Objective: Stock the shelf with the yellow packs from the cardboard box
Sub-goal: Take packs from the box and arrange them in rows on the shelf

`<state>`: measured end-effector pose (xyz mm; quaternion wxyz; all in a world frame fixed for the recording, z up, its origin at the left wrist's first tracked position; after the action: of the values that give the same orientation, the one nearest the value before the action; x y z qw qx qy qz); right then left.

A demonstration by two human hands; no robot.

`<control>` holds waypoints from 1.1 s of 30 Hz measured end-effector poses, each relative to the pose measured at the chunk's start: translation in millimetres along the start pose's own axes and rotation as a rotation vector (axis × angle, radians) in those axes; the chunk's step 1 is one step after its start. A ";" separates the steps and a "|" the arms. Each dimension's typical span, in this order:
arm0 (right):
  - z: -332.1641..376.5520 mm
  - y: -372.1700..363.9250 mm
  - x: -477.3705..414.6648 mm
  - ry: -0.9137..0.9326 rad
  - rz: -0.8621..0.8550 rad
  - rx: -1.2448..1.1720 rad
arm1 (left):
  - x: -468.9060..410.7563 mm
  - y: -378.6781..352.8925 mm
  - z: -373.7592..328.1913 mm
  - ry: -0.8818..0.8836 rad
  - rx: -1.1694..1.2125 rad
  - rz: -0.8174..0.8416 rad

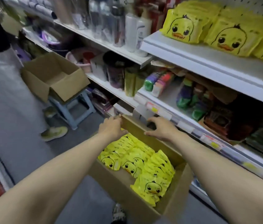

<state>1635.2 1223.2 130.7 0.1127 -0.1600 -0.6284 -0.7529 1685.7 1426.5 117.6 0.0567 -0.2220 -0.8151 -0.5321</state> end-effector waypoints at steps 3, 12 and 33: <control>5.4 -45.7 -28.2 -0.061 0.123 -0.051 | -38.8 -31.7 42.7 0.007 0.009 0.170; 3.5 -199.3 -69.7 -0.197 0.421 -0.203 | -90.7 -137.9 151.0 0.134 0.083 0.496; 6.9 -360.1 -130.2 -0.398 0.446 -0.084 | -149.5 -253.7 212.6 0.073 -0.095 0.666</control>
<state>1622.6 1292.4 -245.7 0.1432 -0.4428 -0.5557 -0.6889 1743.0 1486.2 -236.1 0.2462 -0.4595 -0.6695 -0.5292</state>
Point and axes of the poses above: each hand's wrist, its own x-axis away from the middle knuckle, its own y-axis out of the back of the hand, z = x × y, the point moved 5 cm from there along -x, towards the middle knuckle, and after that the axes turned 12 degrees about x, right-handed, at the moved point
